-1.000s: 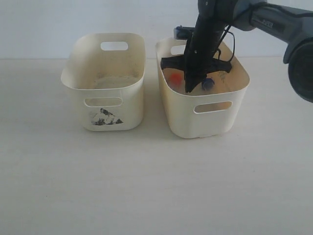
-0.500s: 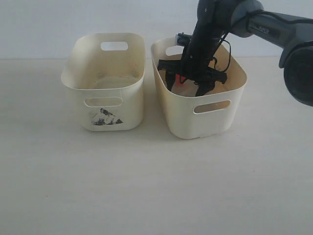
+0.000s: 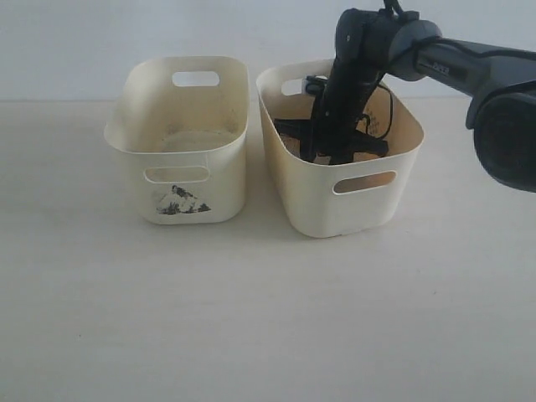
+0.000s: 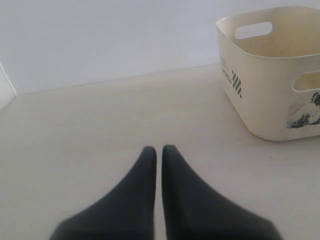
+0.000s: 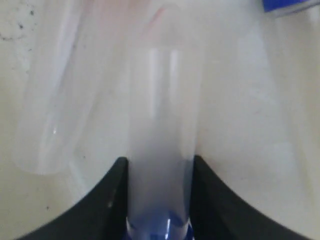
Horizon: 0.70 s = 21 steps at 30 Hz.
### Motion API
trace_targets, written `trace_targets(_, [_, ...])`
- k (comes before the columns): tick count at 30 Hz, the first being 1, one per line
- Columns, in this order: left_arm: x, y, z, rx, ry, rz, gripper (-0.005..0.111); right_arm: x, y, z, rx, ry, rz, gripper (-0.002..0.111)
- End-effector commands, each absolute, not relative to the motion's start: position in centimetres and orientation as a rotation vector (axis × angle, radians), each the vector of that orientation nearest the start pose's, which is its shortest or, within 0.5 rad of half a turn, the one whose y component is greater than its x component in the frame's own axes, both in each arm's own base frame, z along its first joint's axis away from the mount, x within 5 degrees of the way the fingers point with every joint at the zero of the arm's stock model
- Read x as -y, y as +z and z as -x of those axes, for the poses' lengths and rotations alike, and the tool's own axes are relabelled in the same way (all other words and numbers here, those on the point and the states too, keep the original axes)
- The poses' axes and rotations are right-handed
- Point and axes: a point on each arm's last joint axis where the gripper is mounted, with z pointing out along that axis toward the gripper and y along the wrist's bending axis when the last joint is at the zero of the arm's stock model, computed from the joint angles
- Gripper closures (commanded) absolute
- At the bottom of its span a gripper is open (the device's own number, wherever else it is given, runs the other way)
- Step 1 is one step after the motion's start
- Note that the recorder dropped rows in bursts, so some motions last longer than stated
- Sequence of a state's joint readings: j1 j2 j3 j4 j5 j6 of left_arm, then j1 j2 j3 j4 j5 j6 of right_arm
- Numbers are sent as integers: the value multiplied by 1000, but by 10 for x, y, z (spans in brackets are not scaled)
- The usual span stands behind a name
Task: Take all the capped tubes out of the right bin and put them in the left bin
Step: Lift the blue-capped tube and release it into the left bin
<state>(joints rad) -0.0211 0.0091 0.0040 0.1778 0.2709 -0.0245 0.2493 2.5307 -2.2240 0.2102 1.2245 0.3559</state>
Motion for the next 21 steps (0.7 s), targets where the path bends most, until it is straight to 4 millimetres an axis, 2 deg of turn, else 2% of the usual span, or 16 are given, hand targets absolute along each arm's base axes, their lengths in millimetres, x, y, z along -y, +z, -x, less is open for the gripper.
trace_targets(1, [-3, 189, -56, -1747, 124, -102, 102, -146, 148, -494, -3018, 371, -164, 108])
trace_targets(5, [-3, 189, -56, -1747, 124, -102, 102, -145, 186, -491, -2942, 390, -89, 108])
trace_targets(11, [-3, 189, -56, -1747, 124, -102, 102, -141, 268, -474, -2773, 424, 16, 108])
trace_targets(14, [-3, 189, -56, -1747, 124, -102, 102, -147, 304, -461, -2689, 557, 133, 108])
trace_targets(15, [-3, 189, -56, -1747, 124, -102, 102, -162, 322, -451, -2616, 745, 263, 108])
trace_targets(16, [-3, 189, -56, -1747, 124, -102, 102, -169, 326, -447, -2588, 803, 322, 108])
trace_targets(17, [-3, 189, -56, -1747, 124, -102, 102, -187, 330, -440, -2520, 909, 474, 108])
trace_targets(19, [-3, 189, -56, -1747, 124, -102, 102, -213, 320, -437, -2497, 896, 552, 106])
trace_targets(20, [-3, 189, -56, -1747, 124, -102, 102, -218, 316, -439, -2485, 869, 556, 102])
trace_targets(21, [-3, 189, -56, -1747, 124, -102, 102, -227, 307, -442, -2474, 793, 573, 88])
